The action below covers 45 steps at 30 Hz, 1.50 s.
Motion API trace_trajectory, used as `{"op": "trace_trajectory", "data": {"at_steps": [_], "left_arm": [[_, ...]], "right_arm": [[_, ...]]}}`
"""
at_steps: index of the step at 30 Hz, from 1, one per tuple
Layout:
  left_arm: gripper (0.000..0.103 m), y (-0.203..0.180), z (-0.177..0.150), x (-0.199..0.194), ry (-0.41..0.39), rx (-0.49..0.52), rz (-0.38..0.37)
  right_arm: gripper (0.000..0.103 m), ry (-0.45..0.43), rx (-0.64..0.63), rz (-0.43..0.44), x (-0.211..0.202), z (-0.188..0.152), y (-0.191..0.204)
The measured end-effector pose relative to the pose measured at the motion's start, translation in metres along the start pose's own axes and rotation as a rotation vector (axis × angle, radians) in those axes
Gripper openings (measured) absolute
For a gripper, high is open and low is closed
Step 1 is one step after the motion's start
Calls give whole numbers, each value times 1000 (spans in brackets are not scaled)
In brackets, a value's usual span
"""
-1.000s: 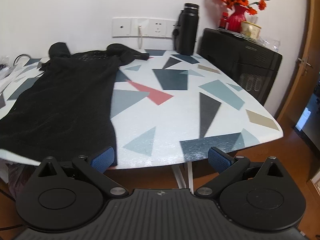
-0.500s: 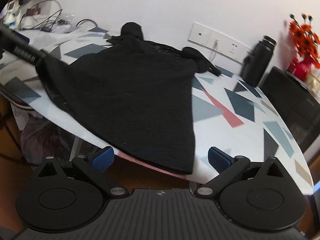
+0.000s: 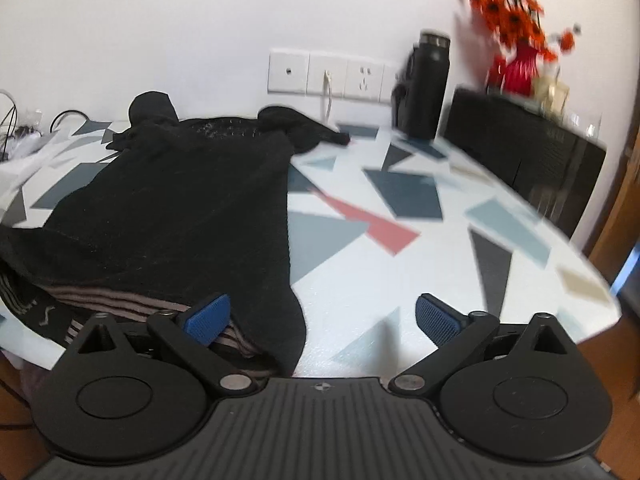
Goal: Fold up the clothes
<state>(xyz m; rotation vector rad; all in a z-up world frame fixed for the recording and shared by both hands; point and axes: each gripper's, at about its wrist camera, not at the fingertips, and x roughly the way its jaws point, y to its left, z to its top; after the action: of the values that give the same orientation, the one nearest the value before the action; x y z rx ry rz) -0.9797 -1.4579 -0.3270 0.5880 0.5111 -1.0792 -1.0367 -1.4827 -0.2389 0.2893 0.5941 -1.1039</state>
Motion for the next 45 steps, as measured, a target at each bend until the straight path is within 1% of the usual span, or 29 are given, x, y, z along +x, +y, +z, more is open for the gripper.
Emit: {"op": "trace_trajectory", "data": {"at_steps": [1, 3, 5, 6, 7, 9, 11, 13, 15, 17, 18, 19, 20, 21, 22, 26, 28, 29, 30, 32, 34, 36, 39, 40, 41, 42, 43, 44, 45], "left_arm": [[102, 1, 1, 0, 2, 0, -3], [102, 2, 4, 1, 6, -6, -11], [102, 3, 8, 2, 6, -11, -15], [102, 4, 9, 2, 6, -10, -17], [102, 4, 10, 3, 5, -8, -17], [102, 4, 13, 4, 4, -4, -19], [102, 4, 14, 5, 7, 0, -21], [102, 5, 15, 6, 6, -3, -22], [102, 5, 17, 7, 5, -9, -28], [102, 0, 16, 9, 9, -4, -47], [102, -3, 15, 10, 11, 1, -58], [102, -5, 15, 11, 14, 6, -69], [102, -8, 14, 12, 17, 10, -78], [102, -10, 13, 13, 22, 13, -84], [102, -12, 12, 14, 27, 12, -91], [102, -6, 10, 18, 38, -31, -89], [102, -3, 9, 17, 43, -41, -119], [102, -3, 7, 16, 48, -29, -126], [102, -6, 4, 14, 48, -2, -121], [102, -15, -3, 9, 34, 73, -100], [102, -27, -11, 3, 10, 167, -76], [102, -38, -17, -3, -13, 239, -62], [102, -50, -21, -10, -30, 301, -74], [99, -53, -22, -11, -33, 312, -72], [89, -55, -22, -13, -35, 322, -66], [59, -57, -22, -14, -33, 331, -57], [34, -57, -21, -13, -20, 334, -63], [23, -54, -18, -13, -1, 318, -89], [5, -48, -15, -14, -1, 279, -118]], "right_arm": [[78, 21, -25, 24, 1, -2, 4], [78, 10, -71, 43, -3, -8, 11], [86, 0, -79, 26, -4, -8, 12], [93, -5, -82, 16, -4, -8, 12], [94, -10, -86, 6, -4, -8, 12], [93, -20, -92, -13, -4, -8, 12], [90, -30, -98, -33, -3, -9, 12], [82, -40, -104, -52, -3, -9, 12], [81, -50, -110, -72, -3, -9, 12], [73, -60, -117, -91, -3, -9, 12], [60, -61, -105, -96, -3, -7, 9], [40, -61, -92, -101, -4, -5, 6], [35, -61, -78, -105, -4, -4, 2], [23, -62, -65, -109, -5, -2, -2], [8, -62, -51, -114, -5, 0, -5], [7, -64, 3, -131, -6, 7, -20], [7, -72, 19, -140, -8, 11, -27], [7, -81, 20, -143, -9, 12, -31], [7, -79, 4, -136, -8, 12, -34], [8, -45, -19, -115, -2, 10, -37], [9, -14, 5, -97, 1, 5, -42], [13, 14, 22, -81, 4, 0, -46], [13, 27, -6, -69, 5, -4, -45], [13, 33, -10, -65, 6, -4, -46], [13, 39, -14, -61, 6, -3, -46], [13, 45, -6, -56, 7, -2, -47], [13, 52, 13, -47, 7, -1, -49], [12, 57, 40, -36, 6, 0, -51], [8, 59, 71, -16, 4, 2, -53]]}}
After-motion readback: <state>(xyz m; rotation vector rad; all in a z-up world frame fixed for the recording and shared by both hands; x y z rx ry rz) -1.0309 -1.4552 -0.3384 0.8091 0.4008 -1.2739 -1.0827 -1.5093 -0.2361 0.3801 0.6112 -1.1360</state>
